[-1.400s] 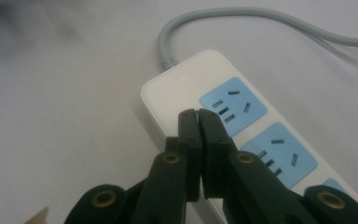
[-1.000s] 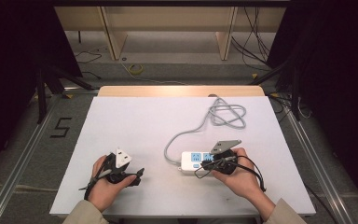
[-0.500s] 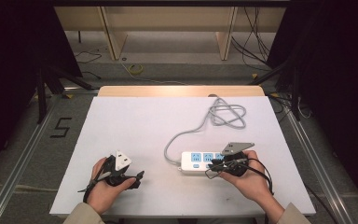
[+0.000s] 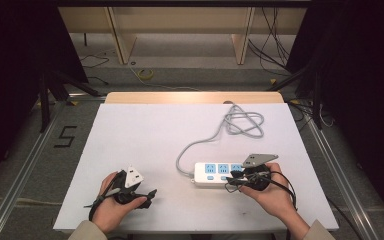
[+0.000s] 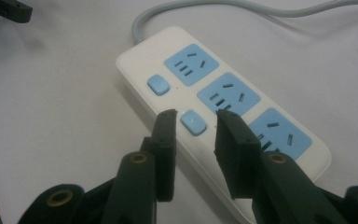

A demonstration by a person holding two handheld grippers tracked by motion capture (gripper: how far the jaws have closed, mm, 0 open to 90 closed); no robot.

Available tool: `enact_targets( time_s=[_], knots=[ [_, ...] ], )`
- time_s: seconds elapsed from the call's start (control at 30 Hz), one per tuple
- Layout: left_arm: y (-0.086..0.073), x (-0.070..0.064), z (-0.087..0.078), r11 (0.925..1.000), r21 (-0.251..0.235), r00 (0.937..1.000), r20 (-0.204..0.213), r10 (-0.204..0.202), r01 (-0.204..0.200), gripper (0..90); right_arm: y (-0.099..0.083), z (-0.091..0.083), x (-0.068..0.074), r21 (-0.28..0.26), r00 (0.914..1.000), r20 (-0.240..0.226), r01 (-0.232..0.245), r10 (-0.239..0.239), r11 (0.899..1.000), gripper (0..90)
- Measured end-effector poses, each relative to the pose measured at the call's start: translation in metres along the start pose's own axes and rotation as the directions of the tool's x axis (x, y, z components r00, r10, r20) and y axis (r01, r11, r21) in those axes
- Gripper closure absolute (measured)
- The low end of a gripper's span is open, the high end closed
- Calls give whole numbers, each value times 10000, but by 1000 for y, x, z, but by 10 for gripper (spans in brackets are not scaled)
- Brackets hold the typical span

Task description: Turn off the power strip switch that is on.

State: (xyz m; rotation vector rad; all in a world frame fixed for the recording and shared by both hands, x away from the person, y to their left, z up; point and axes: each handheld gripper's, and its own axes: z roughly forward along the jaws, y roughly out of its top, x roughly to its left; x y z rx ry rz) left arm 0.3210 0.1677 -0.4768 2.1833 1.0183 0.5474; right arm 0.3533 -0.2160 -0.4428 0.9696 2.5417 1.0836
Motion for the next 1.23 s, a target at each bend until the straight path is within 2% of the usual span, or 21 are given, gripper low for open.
enact_targets(
  time_s=[0.37, 0.93, 1.23],
  knots=[
    [-3, 2, -2, 9999, 126, 10000, 87, 36, -38, 157, -6, -4, -3, -66, 10000, 0, -50, 50, 10000, 642],
    [-3, 4, -2, 10000, 88, 9999, -164, 17, -15, 157, -11, -7, -4, -334, 10000, 18, -95, 96, 9994, 559],
    [-3, 6, 1, 10000, 86, 9998, -206, -48, 50, 155, -11, -8, -4, -421, 10000, 75, -40, 43, 9991, 547]
  ],
)
